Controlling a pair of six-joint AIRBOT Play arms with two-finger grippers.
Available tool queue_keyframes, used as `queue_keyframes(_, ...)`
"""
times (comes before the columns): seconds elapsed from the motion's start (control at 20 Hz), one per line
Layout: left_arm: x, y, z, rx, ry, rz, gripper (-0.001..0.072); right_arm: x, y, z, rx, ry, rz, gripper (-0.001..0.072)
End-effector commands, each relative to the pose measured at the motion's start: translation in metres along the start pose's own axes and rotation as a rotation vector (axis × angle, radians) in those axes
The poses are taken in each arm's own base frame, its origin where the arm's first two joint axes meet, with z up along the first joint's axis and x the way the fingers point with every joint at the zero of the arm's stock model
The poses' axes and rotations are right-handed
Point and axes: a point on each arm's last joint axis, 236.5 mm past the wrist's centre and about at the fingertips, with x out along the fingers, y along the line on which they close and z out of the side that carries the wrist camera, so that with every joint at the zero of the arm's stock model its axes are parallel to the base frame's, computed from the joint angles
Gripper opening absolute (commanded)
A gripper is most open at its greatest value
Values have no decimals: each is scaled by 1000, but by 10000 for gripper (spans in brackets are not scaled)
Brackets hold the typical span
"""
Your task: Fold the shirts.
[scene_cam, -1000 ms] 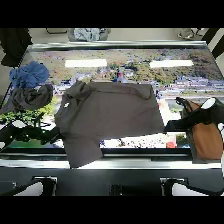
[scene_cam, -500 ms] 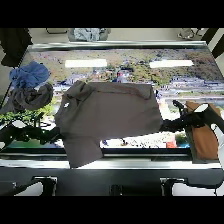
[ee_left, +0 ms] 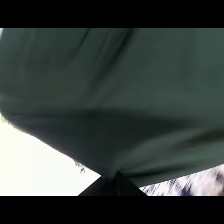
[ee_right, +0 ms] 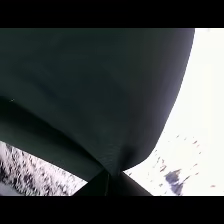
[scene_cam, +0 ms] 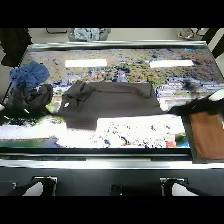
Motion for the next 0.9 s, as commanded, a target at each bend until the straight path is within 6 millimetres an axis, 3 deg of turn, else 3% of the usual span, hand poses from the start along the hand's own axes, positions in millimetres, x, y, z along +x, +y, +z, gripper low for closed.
queue_keyframes(0.0, -172, -100, 97, 289, -483, 31, 31, -175, 40, 111, -355, -432, -300, 58)
queue_keyframes(0.05, -232, -135, 110, 369, -644, 43, 31, -250, 67, 135, -457, -594, -432, 58)
queue_keyframes(0.15, -350, -204, 107, 474, -967, 33, 31, -382, 136, 140, -598, -883, -652, 58)
queue_keyframes(0.25, -437, -254, 75, 577, -1215, 28, 31, -472, 204, 112, -703, -1102, -809, 58)
queue_keyframes(0.3, -464, -270, 58, 607, -1299, 23, 31, -498, 227, 95, -726, -1170, -860, 58)
queue_keyframes(0.35, -485, -281, 40, 627, -1368, 17, 31, -513, 241, 78, -731, -1201, -897, 58)
queue_keyframes(0.45, -501, -289, 21, 647, -1415, 27, 30, -525, 242, 57, -670, -1207, -938, 58)
queue_keyframes(0.6, -500, -278, 24, 616, -1407, 73, 30, -507, 225, 48, -628, -1094, -940, 58)
queue_keyframes(0.7, -489, -270, 33, 588, -1366, 76, 31, -489, 214, 48, -613, -1022, -911, 58)
queue_keyframes(0.85, -449, -248, 63, 553, -1226, 90, 31, -450, 182, 64, -572, -889, -833, 58)
